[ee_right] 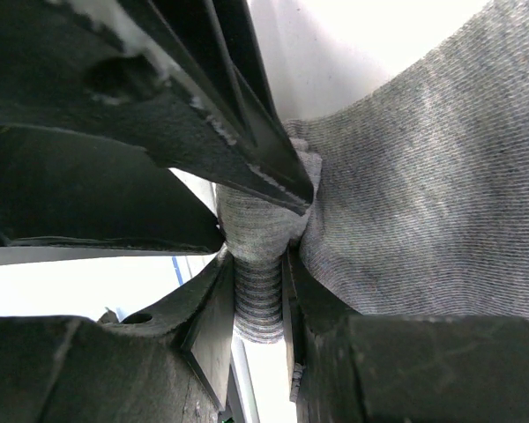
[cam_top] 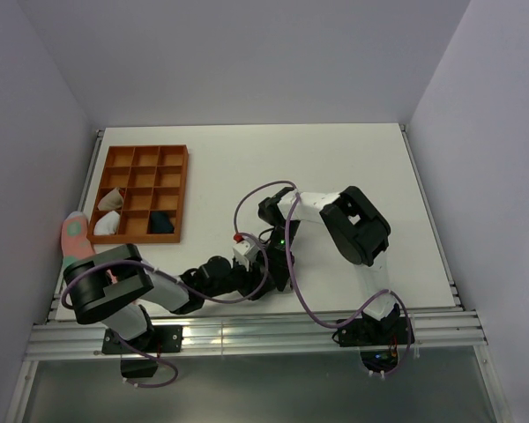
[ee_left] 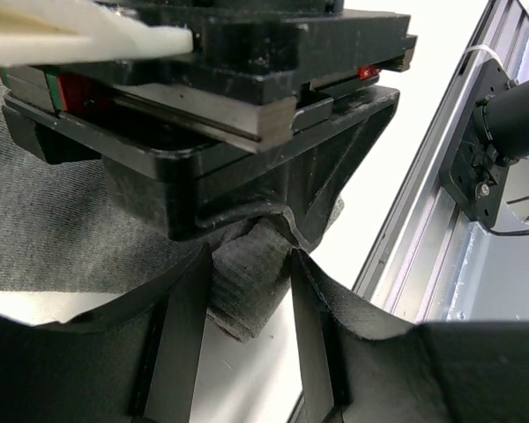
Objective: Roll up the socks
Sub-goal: Roll the sock at the center of the board.
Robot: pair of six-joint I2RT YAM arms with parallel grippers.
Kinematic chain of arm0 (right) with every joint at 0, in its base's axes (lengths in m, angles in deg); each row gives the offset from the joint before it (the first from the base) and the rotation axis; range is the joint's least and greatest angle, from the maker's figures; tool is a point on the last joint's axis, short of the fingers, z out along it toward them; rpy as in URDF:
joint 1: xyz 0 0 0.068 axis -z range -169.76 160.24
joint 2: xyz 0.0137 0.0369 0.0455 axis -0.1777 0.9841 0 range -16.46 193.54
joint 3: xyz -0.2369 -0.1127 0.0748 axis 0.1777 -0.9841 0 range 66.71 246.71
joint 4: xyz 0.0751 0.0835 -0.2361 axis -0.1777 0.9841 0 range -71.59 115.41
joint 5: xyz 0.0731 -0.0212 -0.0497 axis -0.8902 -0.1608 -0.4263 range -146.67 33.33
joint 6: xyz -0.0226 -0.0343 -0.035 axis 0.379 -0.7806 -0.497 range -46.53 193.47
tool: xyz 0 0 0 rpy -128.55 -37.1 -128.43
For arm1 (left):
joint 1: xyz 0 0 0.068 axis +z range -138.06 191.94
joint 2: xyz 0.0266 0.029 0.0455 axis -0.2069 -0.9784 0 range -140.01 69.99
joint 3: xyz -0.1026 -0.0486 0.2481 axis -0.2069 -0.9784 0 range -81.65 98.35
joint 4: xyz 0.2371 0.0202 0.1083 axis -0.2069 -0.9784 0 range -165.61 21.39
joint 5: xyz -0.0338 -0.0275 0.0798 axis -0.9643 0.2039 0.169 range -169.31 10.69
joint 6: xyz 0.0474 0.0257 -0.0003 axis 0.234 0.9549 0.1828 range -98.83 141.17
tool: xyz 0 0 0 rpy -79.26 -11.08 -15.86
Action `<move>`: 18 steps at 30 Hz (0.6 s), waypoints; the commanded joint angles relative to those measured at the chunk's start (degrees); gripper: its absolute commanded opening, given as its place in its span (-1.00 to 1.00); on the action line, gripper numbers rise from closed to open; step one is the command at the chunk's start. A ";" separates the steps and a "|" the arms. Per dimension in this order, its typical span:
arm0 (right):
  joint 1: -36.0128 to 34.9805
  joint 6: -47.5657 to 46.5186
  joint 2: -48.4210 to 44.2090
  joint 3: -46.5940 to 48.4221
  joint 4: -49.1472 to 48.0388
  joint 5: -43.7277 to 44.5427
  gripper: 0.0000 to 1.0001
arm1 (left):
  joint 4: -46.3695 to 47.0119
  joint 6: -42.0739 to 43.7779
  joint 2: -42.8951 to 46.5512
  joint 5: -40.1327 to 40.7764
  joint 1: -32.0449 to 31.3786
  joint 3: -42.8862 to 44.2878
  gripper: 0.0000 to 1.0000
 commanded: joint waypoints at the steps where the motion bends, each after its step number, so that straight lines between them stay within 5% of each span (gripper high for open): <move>1: 0.04 0.25 1.23 1.77 -0.03 0.41 -0.51 | -1.53 -0.41 -1.91 -1.49 -0.01 0.36 -0.05; 12: 0.12 1.66 0.97 2.38 -1.09 -0.03 -0.48 | -2.85 -1.46 -4.90 -2.28 -0.01 1.67 -0.26; 18: 0.12 2.97 0.53 2.65 -2.05 -0.03 -0.44 | -2.49 -2.69 -6.48 -2.54 -0.01 1.68 -0.80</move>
